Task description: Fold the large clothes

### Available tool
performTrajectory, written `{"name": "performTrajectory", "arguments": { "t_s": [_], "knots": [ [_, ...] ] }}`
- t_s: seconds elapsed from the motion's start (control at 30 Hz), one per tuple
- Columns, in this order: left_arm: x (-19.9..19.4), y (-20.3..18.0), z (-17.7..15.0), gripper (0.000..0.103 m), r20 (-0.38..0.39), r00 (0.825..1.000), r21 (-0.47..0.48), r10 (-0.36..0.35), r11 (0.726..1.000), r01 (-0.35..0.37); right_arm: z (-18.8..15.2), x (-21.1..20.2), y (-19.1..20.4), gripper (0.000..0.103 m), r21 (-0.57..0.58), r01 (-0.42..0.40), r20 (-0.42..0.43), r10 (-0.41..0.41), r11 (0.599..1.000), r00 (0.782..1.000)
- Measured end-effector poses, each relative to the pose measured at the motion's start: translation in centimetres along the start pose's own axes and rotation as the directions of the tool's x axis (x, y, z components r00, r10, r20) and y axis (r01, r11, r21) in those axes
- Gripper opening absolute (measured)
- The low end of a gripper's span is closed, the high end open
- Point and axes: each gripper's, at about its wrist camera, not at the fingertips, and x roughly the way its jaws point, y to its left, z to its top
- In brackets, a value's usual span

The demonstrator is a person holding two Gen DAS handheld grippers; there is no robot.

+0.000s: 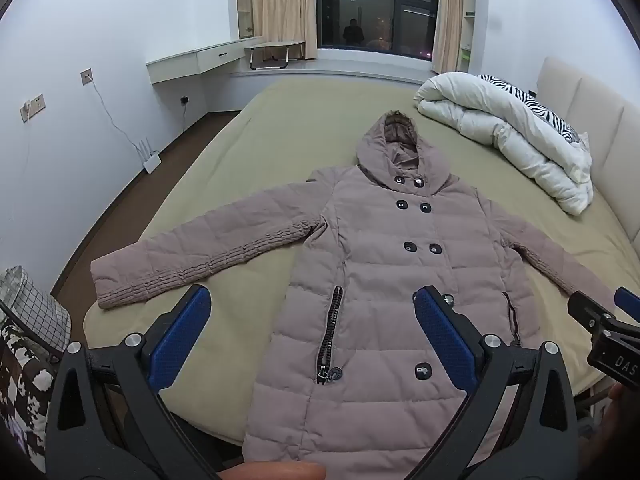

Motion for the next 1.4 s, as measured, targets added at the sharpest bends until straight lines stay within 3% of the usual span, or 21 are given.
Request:
{"name": "performTrajectory", "arguments": {
  "t_s": [1.4],
  "knots": [
    [0.8, 0.4, -1.5, 0.103, -0.021, 1.000, 0.005, -0.001, 1.000, 0.002, -0.4, 0.4, 0.1, 0.103, 0.006, -0.007, -0.011, 0.007, 1.000, 1.000]
  ]
}}
